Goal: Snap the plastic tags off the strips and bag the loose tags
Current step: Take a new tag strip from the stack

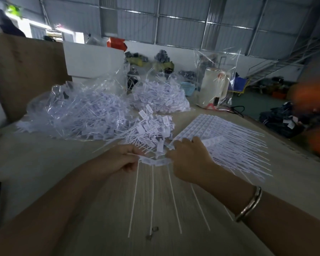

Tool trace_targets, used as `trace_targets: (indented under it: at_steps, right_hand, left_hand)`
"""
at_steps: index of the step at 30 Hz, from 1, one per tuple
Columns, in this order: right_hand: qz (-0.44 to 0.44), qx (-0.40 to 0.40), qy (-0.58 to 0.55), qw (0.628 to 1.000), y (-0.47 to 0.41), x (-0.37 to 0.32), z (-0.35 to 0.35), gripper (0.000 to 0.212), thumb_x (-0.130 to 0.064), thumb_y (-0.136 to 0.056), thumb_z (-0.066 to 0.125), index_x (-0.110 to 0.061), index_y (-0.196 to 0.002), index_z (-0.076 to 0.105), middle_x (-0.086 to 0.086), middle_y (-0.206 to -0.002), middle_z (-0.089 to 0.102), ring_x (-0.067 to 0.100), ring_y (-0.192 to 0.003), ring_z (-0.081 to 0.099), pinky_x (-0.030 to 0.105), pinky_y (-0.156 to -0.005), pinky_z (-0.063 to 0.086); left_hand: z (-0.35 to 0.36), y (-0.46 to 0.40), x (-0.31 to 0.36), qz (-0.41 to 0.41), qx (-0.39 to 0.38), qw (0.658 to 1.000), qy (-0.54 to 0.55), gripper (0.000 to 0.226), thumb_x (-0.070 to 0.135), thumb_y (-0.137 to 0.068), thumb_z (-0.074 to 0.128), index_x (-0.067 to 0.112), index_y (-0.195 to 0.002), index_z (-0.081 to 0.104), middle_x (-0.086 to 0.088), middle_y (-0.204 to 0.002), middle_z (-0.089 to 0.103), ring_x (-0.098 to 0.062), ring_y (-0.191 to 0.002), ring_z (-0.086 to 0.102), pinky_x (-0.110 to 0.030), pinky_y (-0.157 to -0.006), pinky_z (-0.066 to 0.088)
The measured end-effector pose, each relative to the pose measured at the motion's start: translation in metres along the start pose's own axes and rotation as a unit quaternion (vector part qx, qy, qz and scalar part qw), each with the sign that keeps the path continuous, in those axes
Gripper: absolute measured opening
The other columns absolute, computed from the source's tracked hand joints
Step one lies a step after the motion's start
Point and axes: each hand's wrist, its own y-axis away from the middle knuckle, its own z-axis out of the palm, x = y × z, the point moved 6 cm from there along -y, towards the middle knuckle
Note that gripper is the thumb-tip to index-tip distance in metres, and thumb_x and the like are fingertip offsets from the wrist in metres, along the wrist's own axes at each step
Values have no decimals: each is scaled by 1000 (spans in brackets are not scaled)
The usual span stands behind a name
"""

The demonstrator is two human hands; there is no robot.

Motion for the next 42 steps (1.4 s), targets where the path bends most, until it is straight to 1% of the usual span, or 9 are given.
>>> trace_targets:
  at_steps: [6, 9, 16, 20, 24, 28, 32, 36, 42]
  right_hand:
    - [8, -28, -281, 959, -5, 20, 61, 36, -31, -92, 48, -28, -127, 53, 1, -122, 54, 21, -113, 50, 32, -88, 37]
    - [32, 4, -319, 947, -2, 40, 76, 39, -27, -92, 50, -31, -131, 52, 3, -124, 56, 21, -113, 49, 32, -90, 39]
    - [42, -20, -215, 975, -2, 67, 75, 42, -31, -93, 45, -35, -135, 44, 2, -123, 55, 20, -108, 51, 31, -86, 36]
    - [15, -33, -256, 966, 1, 56, 51, 35, -30, -88, 48, -31, -122, 57, 1, -109, 65, 17, -90, 58, 32, -80, 47]
    - [21, -22, -268, 963, 0, 42, 34, 30, -33, -92, 42, -30, -114, 62, 0, -111, 66, 19, -96, 59, 31, -82, 43]
    - [-6, -1, -284, 959, -2, 17, 25, 33, -42, -89, 51, -30, -119, 58, -4, -118, 62, 17, -105, 58, 31, -87, 44]
    - [-45, 76, -137, 987, -4, 18, 6, 33, -44, -89, 50, -28, -115, 62, 3, -102, 62, 23, -89, 60, 31, -77, 40]
    - [-91, 144, -10, 985, -3, 18, -35, 29, -40, -87, 53, -27, -107, 69, 5, -86, 61, 24, -77, 59, 31, -67, 34]
    - [-95, 68, 63, 991, 5, -12, -63, 16, -25, -90, 47, -20, -90, 63, -1, -78, 42, 19, -69, 45, 31, -67, 24]
  left_hand:
    - [-4, -2, -1, 23, 28, 985, -172, 13, 10, -93, 52, 17, -92, 64, 6, -57, 65, -1, -50, 56, -14, -51, 43]
    - [7, -2, 1, 65, 58, 973, -213, 15, 18, -94, 53, 30, -90, 61, 8, -66, 65, 1, -56, 58, -18, -58, 45]
    - [33, -6, 14, 92, 137, 968, -188, 10, 20, -92, 55, 26, -92, 63, 12, -71, 65, -1, -63, 61, -8, -54, 40]
    - [26, -5, 6, 59, 71, 991, -96, 11, 11, -92, 55, 17, -89, 64, 11, -60, 67, 3, -52, 59, -8, -49, 42]
    - [26, -3, 1, 49, 18, 996, -69, 6, 10, -92, 56, 11, -92, 62, 8, -69, 70, -1, -58, 62, -14, -53, 45]
    - [20, 1, 0, 43, -6, 998, -35, 8, 12, -93, 55, 16, -90, 62, 3, -73, 71, -3, -59, 60, -15, -55, 45]
    - [19, -1, 0, 49, 35, 998, -8, 12, 9, -92, 54, 17, -91, 63, 3, -71, 71, -2, -60, 62, -13, -56, 47]
    - [20, -4, 1, 57, 60, 993, 80, 10, 6, -92, 54, 13, -89, 59, 0, -67, 68, -8, -60, 62, -18, -57, 48]
    - [24, -1, 2, 42, 10, 998, 49, 11, 5, -90, 58, 15, -88, 61, 1, -63, 66, -7, -56, 57, -17, -57, 48]
